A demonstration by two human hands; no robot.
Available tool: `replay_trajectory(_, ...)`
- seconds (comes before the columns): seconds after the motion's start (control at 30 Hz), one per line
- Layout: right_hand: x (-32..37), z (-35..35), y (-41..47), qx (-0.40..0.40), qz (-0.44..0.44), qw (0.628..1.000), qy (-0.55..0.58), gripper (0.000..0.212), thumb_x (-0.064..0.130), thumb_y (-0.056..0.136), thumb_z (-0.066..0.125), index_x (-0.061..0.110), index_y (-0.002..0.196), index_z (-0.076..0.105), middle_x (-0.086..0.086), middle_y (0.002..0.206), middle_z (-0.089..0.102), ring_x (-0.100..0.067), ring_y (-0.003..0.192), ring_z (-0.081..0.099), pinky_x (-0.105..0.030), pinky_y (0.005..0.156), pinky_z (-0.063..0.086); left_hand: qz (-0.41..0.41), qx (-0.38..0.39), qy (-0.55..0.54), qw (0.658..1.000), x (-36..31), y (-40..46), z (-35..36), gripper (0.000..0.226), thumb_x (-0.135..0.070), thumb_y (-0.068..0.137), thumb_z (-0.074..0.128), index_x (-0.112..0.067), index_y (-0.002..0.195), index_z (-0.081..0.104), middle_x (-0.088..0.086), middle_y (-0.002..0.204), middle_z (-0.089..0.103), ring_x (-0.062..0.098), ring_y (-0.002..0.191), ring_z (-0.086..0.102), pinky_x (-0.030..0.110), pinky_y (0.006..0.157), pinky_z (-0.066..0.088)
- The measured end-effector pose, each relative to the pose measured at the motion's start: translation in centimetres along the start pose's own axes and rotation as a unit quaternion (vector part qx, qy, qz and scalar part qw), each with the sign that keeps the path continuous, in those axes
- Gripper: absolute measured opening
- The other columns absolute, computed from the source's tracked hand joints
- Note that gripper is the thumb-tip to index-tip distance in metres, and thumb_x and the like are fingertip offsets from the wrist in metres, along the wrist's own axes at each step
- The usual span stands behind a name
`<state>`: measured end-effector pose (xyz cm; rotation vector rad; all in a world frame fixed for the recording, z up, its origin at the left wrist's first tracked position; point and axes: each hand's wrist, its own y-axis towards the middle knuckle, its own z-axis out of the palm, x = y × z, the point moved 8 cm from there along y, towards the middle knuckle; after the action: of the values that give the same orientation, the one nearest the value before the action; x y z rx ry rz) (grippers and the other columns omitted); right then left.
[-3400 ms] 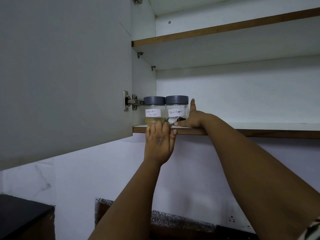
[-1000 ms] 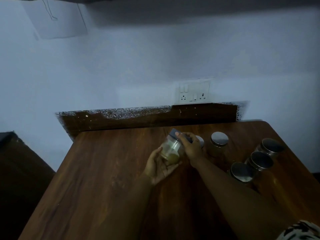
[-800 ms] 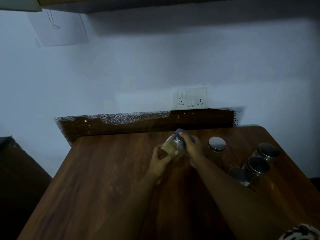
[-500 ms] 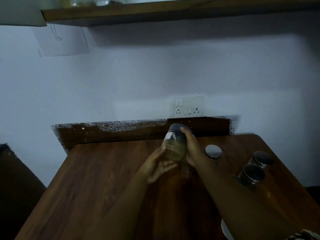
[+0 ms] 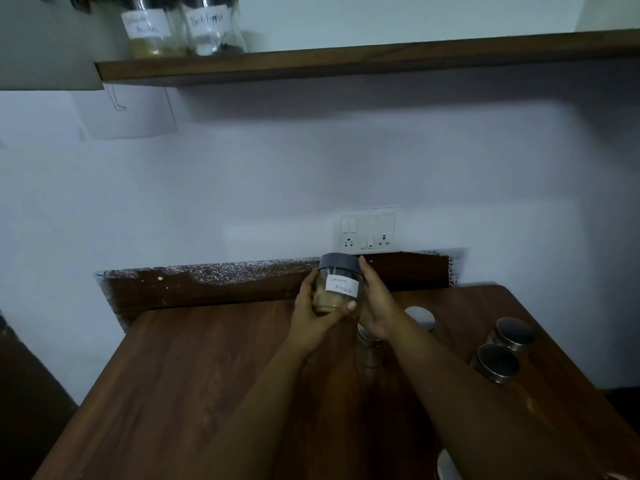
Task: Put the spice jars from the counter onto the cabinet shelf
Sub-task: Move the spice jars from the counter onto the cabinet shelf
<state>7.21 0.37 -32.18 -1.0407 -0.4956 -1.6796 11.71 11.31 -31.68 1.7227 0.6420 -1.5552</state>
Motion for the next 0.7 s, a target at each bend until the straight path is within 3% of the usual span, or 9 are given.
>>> replay_trajectory(0.07,0.7,0.8,-0.3,0.031,-0.009,0.999,0.006,0.057,0.053,0.097,0.04,0.01,0.13,0.058,-0.018,0.125,0.062,-0.032,0.112,0.059,-0.047,0.099,0.046,0.005,-0.006,0.017,1.0,-0.6,0.4,-0.2,0.091,-0.03,0.076,0.08,-0.032,0.148,0.025,-0.002,0.14,0.048,0.014,0.12,0.056,0.042,0.1,0.05)
replay_trajectory(0.2,2.0,2.1,-1.1,0.083,-0.022,0.996,0.035,0.05,0.029,0.093,0.056,0.014,0.14,0.048,-0.022,0.136,0.055,-0.037,0.119,0.057,-0.047,0.097,0.047,-0.051,0.06,-0.113,0.99,-0.9,0.6,0.3,0.086,-0.028,0.081,0.07,-0.035,0.15,0.02,0.004,0.143,0.047,0.019,0.122,0.056,0.041,0.1,0.05)
replay_trajectory(0.33,3.5,2.8,-1.4,0.147,-0.028,0.989,0.02,0.078,0.0,0.082,0.062,0.034,0.147,0.034,-0.017,0.141,0.049,-0.037,0.118,0.057,-0.052,0.092,0.048,-0.042,0.102,-0.202,0.973,-1.9,0.7,0.3,0.078,-0.014,0.084,0.067,-0.03,0.149,0.026,0.008,0.133,0.058,0.022,0.117,0.061,0.034,0.091,0.053)
replay_trajectory(0.4,4.4,3.2,-1.4,0.162,-0.036,0.986,-0.002,0.088,-0.008,0.081,0.063,0.04,0.148,0.03,-0.016,0.14,0.049,-0.037,0.118,0.058,-0.053,0.091,0.05,-0.028,0.112,-0.215,0.97,-2.6,0.7,0.3,0.074,-0.012,0.085,0.064,-0.032,0.148,0.029,0.009,0.135,0.057,0.025,0.121,0.058,0.04,0.099,0.049)
replay_trajectory(0.47,5.2,3.7,-1.5,0.176,-0.039,0.984,-0.001,0.092,-0.011,0.079,0.063,0.041,0.148,0.031,-0.016,0.139,0.05,-0.037,0.118,0.059,-0.051,0.089,0.053,-0.012,0.11,-0.214,0.97,-3.4,0.9,-0.1,0.075,-0.013,0.083,0.064,-0.034,0.148,0.032,0.01,0.14,0.053,0.026,0.127,0.054,0.046,0.107,0.042)
replay_trajectory(0.7,7.8,6.0,-1.8,0.185,-0.073,0.979,-0.053,0.096,-0.01,0.075,0.063,0.042,0.148,0.029,-0.016,0.131,0.061,-0.035,0.117,0.06,-0.043,0.086,0.054,0.063,0.076,-0.104,0.99,-7.7,1.9,-1.6,0.082,-0.018,0.073,0.077,-0.054,0.137,0.04,0.007,0.131,0.057,0.02,0.12,0.059,0.034,0.099,0.048)
